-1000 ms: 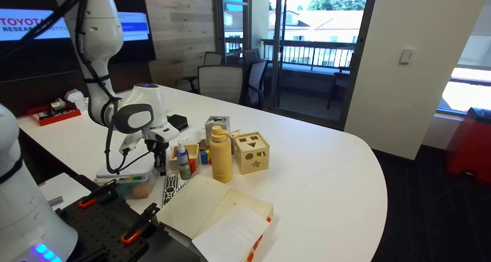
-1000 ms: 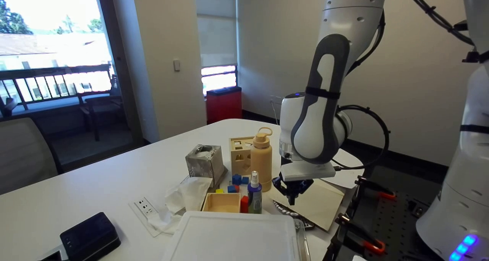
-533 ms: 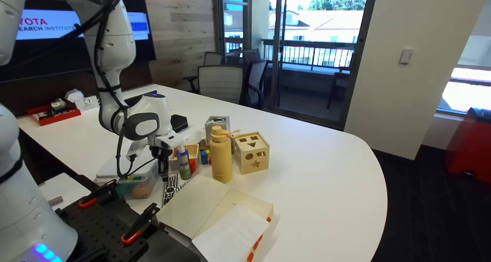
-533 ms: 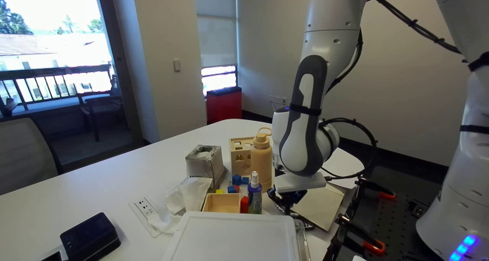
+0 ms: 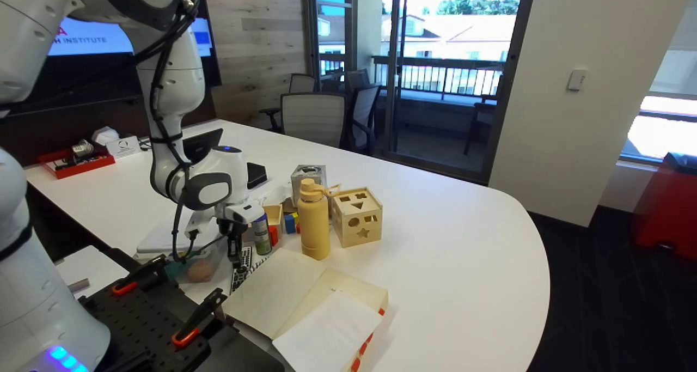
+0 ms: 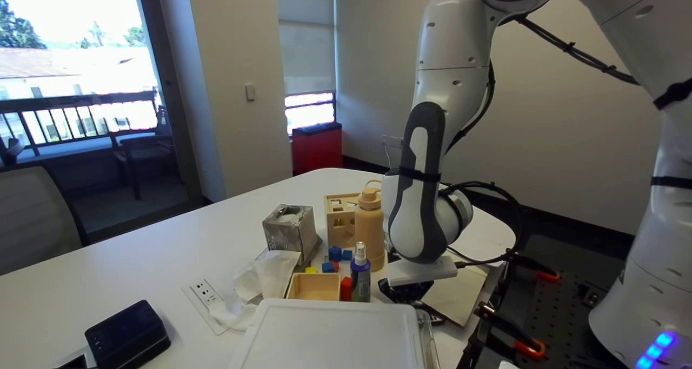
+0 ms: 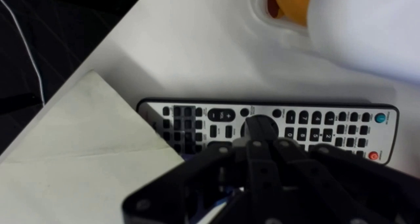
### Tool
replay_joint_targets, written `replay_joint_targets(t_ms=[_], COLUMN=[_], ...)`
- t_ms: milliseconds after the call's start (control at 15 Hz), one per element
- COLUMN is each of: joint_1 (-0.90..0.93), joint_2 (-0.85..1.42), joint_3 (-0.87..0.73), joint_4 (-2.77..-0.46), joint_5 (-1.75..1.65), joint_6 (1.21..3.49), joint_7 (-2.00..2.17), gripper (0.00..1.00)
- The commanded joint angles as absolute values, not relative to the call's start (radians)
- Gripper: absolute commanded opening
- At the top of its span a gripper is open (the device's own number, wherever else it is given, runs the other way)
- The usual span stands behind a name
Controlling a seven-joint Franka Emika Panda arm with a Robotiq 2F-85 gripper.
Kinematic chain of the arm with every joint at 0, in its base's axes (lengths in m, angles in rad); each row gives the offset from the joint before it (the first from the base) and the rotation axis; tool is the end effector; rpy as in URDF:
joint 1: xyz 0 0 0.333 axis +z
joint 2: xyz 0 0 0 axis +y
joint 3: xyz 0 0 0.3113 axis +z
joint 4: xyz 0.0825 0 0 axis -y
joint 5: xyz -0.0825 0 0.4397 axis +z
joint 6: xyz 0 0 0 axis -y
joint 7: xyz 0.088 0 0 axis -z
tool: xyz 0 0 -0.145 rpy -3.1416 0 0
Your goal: Press the center button on the grey remote
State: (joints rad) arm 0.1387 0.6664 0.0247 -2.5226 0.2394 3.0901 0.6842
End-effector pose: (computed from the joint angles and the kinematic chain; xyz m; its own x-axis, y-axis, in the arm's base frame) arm 0.3870 0.0486 -0.0695 0.7173 -0.6921 -0.0804 -0.6895 -0.7217 0.0609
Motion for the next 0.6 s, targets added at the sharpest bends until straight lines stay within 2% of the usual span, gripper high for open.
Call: replay_joint_targets(t_ms=[0, 533], joint_1=[0.122, 0.128], joint_2=[0.694, 0.724], joint_3=[0.039, 0.032], joint_4=[-2.501, -2.467], joint_5=[0.281, 0.309], joint_6=[3.1, 3.112], joint_7=[0.637, 0.632], gripper=[0.0, 0.0])
